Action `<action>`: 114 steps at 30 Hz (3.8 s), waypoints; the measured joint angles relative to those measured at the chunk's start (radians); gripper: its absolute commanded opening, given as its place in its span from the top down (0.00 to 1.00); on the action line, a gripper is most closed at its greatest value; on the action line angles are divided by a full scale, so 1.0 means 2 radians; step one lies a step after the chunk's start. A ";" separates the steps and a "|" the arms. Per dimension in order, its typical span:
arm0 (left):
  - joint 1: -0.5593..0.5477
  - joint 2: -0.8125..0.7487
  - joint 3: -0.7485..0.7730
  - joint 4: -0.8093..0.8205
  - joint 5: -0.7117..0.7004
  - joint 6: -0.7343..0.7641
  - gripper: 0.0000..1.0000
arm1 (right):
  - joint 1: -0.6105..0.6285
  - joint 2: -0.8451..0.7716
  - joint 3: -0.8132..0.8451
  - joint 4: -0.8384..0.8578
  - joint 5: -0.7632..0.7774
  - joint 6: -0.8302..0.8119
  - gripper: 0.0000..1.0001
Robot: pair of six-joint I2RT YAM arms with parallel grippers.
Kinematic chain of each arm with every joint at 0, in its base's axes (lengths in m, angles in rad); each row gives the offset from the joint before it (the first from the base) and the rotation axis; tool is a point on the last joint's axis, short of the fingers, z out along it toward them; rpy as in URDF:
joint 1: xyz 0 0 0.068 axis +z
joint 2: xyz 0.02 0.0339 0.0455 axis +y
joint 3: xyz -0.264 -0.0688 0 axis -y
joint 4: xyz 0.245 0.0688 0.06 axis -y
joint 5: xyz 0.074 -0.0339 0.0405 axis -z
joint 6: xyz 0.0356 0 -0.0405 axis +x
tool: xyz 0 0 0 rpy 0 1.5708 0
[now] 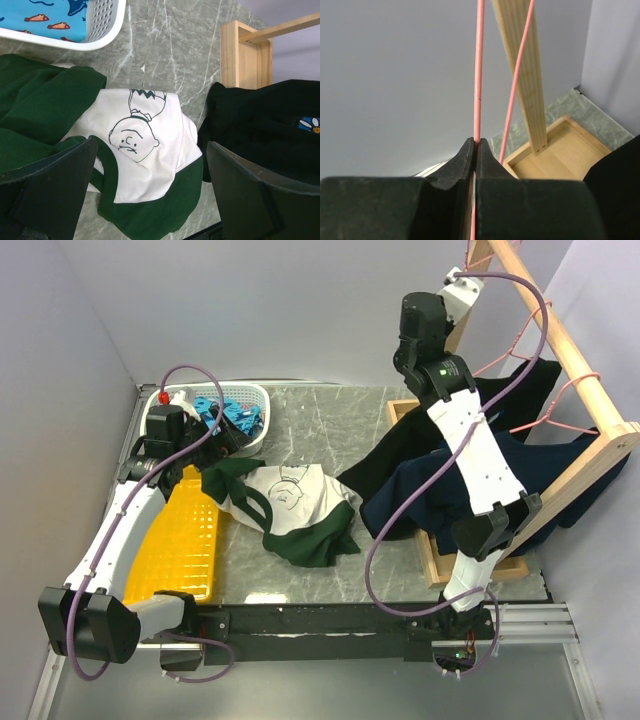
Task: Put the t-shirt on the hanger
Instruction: Pick up the hanger from the clothesline, then place the T-shirt on the hanger.
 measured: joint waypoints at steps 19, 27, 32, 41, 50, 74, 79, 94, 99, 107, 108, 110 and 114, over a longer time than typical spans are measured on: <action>-0.001 -0.014 -0.023 0.011 -0.006 0.000 0.04 | 0.166 -0.062 -0.069 -0.037 -0.003 0.023 1.00; -0.018 -0.068 -0.070 -0.006 -0.100 0.006 0.15 | 0.282 -0.070 -0.073 -0.055 -0.086 0.025 1.00; -0.051 -0.130 -0.094 -0.024 -0.183 0.011 0.26 | 0.339 -0.075 -0.093 -0.070 -0.155 0.019 1.00; -0.190 -0.179 -0.198 -0.042 -0.284 -0.069 0.41 | 0.381 -0.193 -0.253 -0.067 -0.333 0.022 1.00; -0.198 -0.091 -0.221 -0.017 -0.336 -0.106 0.43 | 0.408 -0.358 -0.434 -0.057 -0.374 0.077 1.00; -0.158 0.015 -0.148 0.033 -0.392 -0.094 0.82 | 0.410 -0.479 -0.578 -0.081 -0.416 0.148 1.00; -0.157 0.020 -0.130 0.032 -0.391 -0.085 0.99 | 0.410 -0.465 -0.618 -0.046 -0.446 0.147 1.00; -0.155 -0.024 -0.123 -0.002 -0.340 -0.040 0.99 | 0.408 -0.409 -0.641 0.068 -0.442 0.120 1.00; -0.155 -0.052 -0.112 -0.015 -0.320 -0.032 0.99 | 0.400 -0.405 -0.655 0.095 -0.442 0.120 1.00; -0.155 -0.121 -0.112 -0.022 -0.271 -0.008 0.99 | 0.390 -0.403 -0.704 0.166 -0.484 0.122 1.00; -0.155 -0.133 -0.112 -0.022 -0.263 -0.002 0.99 | 0.385 -0.403 -0.711 0.179 -0.493 0.125 1.00; -0.155 -0.162 -0.112 -0.023 -0.247 0.014 0.99 | 0.373 -0.403 -0.723 0.202 -0.509 0.127 1.00; -0.155 -0.197 -0.101 -0.030 -0.216 0.039 0.99 | 0.358 -0.403 -0.729 0.240 -0.532 0.130 1.00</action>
